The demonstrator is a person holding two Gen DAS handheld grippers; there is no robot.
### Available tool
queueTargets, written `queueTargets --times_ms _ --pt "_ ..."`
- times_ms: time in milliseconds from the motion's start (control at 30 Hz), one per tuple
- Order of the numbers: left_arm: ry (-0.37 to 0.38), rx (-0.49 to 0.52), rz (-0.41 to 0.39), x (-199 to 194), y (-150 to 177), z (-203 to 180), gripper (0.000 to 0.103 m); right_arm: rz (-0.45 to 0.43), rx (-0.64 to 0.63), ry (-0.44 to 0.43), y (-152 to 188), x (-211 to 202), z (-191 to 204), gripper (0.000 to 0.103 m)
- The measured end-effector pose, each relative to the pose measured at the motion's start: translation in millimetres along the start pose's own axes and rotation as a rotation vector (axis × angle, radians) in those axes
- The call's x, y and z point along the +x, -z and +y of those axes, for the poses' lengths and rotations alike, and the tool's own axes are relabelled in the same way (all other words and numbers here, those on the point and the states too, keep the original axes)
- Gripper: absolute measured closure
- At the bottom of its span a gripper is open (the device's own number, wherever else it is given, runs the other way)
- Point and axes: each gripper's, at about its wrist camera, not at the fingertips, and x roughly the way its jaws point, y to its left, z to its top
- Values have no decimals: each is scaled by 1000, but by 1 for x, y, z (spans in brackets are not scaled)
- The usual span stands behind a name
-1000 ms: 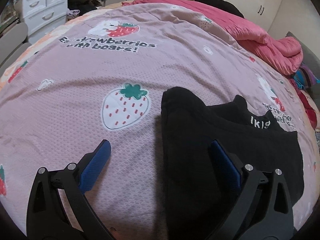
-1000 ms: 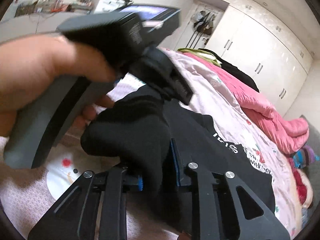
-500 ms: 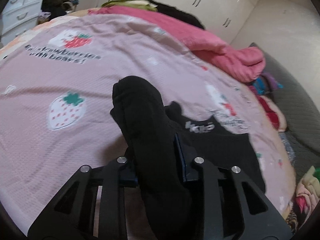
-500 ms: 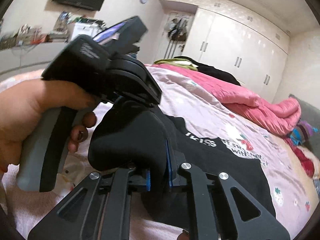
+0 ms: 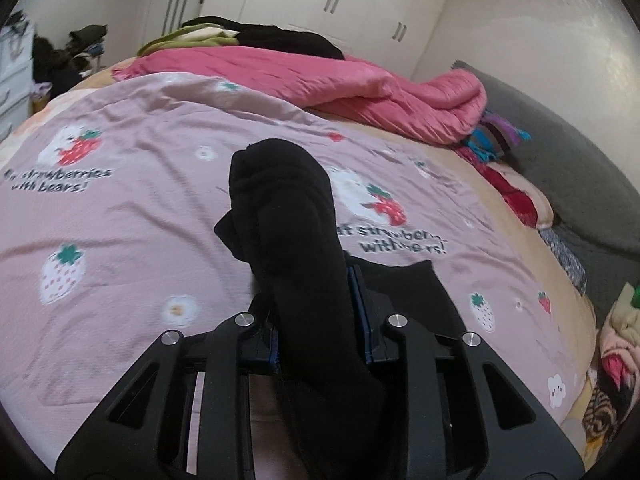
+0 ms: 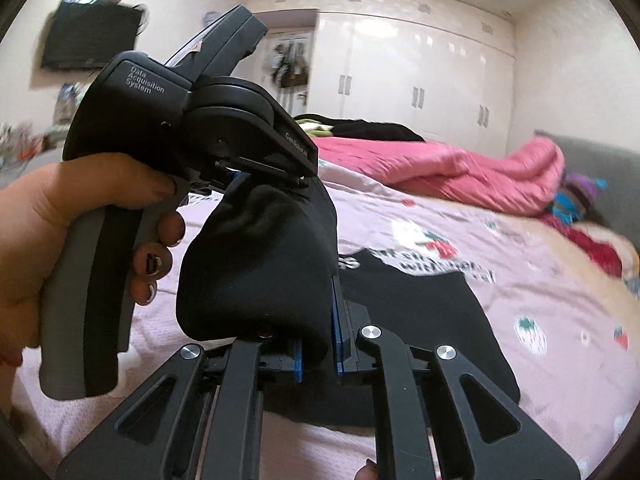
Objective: Fold small clothes
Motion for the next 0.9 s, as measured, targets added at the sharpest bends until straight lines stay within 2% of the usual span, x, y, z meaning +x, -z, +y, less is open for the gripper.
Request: queueTargets --times_ms 300,467,633,733,800,900 --pt "-8 66 141 56 6 -51 83 127 271 -25 21 11 -53 93" --pt "-9 69 229 90 11 -64 79 210 481 -117 39 26 -87 93" --pt "12 73 305 116 14 -80 74 251 653 -199 56 33 -116 92" --pt "24 62 328 125 14 -86 69 269 715 -222 61 36 -125 88" --pt "34 54 332 128 14 -88 63 282 740 -225 65 37 -128 81" --pt "48 55 340 133 16 -89 56 301 791 -252 68 37 -131 77"
